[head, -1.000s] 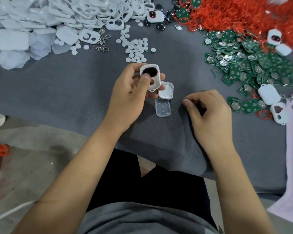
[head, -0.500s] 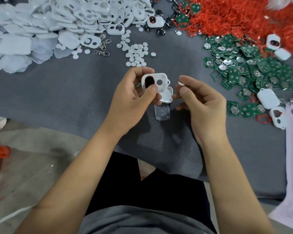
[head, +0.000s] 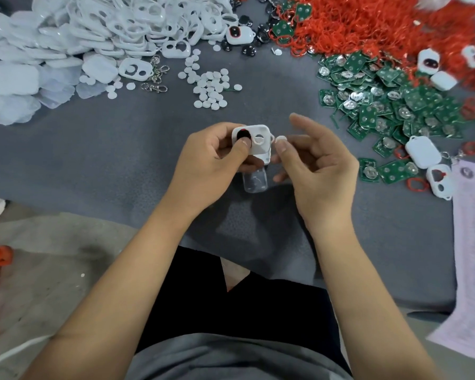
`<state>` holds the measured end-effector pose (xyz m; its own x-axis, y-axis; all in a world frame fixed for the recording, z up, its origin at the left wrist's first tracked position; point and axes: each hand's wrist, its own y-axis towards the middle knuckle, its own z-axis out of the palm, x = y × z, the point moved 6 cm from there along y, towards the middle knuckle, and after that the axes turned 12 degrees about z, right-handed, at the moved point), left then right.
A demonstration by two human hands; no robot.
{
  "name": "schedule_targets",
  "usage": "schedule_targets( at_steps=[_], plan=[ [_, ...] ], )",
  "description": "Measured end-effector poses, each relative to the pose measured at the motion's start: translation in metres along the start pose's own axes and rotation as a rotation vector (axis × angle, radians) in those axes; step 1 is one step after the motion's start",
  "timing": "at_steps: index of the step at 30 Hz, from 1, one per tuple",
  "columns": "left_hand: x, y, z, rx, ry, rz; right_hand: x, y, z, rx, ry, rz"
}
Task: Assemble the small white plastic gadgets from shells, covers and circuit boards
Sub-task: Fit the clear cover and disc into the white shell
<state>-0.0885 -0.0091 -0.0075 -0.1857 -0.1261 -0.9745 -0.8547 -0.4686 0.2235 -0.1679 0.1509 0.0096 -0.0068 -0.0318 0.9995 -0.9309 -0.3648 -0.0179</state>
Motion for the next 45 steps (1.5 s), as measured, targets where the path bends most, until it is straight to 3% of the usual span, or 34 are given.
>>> schedule_targets(
  at_steps=[6, 19, 45],
  plan=[
    [0.001, -0.002, 0.004, 0.015, -0.03, -0.016, 0.007, -0.004, -0.001, -0.084, -0.145, -0.097],
    [-0.009, -0.003, 0.004, 0.044, 0.046, 0.069, 0.002, -0.001, 0.006, -0.065, -0.356, -0.047],
    [-0.01, -0.003, 0.004, 0.072, 0.169, 0.107, -0.002, 0.002, 0.012, -0.103, -0.344, 0.023]
  ],
)
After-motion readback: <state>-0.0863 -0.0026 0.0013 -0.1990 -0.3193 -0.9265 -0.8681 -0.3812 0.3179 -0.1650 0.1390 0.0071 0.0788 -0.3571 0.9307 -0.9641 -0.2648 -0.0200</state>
